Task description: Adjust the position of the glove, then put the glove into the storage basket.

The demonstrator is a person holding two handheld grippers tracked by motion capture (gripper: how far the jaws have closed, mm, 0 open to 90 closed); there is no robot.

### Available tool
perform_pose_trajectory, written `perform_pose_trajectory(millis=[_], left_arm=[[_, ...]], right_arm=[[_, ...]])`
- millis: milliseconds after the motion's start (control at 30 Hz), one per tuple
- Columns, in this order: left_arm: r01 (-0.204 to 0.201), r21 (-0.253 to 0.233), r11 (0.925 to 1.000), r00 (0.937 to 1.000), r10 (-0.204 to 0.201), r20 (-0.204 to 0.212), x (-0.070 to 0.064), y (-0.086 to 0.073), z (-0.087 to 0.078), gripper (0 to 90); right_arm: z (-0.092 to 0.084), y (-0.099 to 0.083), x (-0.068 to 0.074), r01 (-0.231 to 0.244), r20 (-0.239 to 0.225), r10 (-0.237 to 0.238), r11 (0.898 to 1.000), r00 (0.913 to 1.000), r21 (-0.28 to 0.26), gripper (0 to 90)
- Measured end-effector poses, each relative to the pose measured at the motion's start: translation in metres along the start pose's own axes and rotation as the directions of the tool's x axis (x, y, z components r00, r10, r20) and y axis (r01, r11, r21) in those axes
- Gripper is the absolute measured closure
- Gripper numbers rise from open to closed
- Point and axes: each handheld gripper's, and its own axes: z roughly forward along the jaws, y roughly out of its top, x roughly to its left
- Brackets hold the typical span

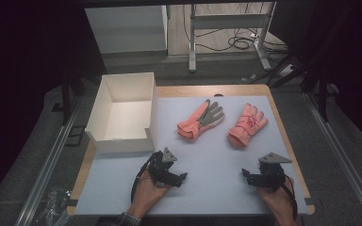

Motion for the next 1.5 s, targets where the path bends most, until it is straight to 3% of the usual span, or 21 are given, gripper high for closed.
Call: perform_pose_trajectory(millis=[1100,1500], left_arm=[[0.0,-0.002,1.0,1.0,0.0,0.0,0.0,0.0,0.0,2.8],[0.0,-0.002,1.0,1.0,0.0,0.0,0.0,0.0,0.0,2.9]], right_arm=[[0.0,0.002,0.002,0.012,-0.009,-0.012,1.0,0.9999,0.016,14.4],[-0.004,0.012,0.003,0.012,-0.029,-0.011,1.0,0.9995,0.017,16.0]])
